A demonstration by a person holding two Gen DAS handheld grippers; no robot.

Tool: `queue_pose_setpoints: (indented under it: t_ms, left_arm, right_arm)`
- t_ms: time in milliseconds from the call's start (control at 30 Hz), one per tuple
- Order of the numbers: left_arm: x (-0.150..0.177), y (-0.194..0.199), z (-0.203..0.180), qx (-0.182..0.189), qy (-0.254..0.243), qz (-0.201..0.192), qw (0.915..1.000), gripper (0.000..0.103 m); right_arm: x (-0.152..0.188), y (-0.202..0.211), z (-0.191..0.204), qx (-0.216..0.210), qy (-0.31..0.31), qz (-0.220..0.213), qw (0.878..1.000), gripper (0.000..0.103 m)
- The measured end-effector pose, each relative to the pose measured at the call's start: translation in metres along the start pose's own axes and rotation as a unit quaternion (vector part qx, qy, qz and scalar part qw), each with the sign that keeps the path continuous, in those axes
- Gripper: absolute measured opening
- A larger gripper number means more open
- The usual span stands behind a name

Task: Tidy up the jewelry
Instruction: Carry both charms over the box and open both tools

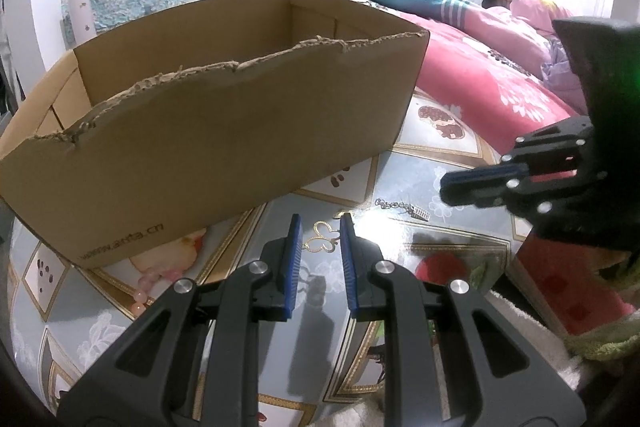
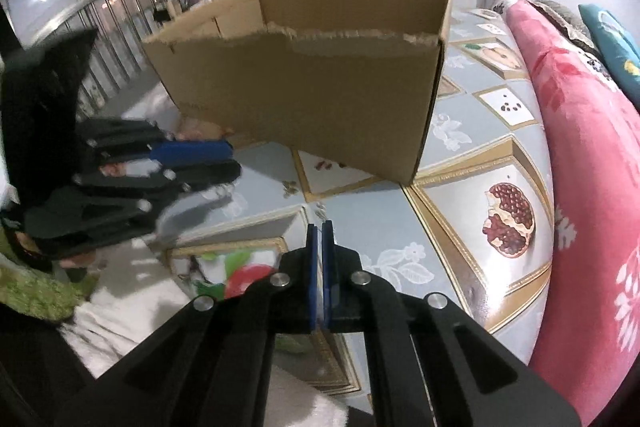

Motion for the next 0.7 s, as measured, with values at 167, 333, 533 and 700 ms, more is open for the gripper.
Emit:
queue_pose_setpoints:
  t_ms: [167, 333, 533, 700]
  left_arm:
    - [0.000, 0.002, 0.001, 0.000, 0.001, -0.002, 1.0000, 0.018]
    - [0.000, 0.005, 0.003, 0.000, 0.002, -0.004, 1.0000, 0.018]
    - [0.003, 0.004, 0.006, -0.004, 0.010, 0.000, 0.9999, 0.018]
    - [0.002, 0.002, 0.006, -0.002, 0.016, -0.001, 0.9999, 0.018]
  right_arm:
    - [-0.005, -0.008, -0.004, 0.014, -0.004, 0.005, 1.000, 0.008]
    - [0.003, -0.032, -0.002, 0.021, 0.013, 0.038, 0.999, 0.019]
    - [0.010, -0.044, 0.002, 0.033, 0.036, 0.060, 0.997, 0.008]
    - [0.009, -0.038, 0.005, 0.035, 0.033, 0.052, 0.997, 0.008]
Point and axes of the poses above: each gripper's, at about its wrist camera, not at the fingertips, and y roughly against the way its jaws point, z to its left, x to its underside, the point moved 6 cm from there along -y, roughly the way its jaws point, and after that the axes turned 15 degrees about -z, right-handed, at the moved point
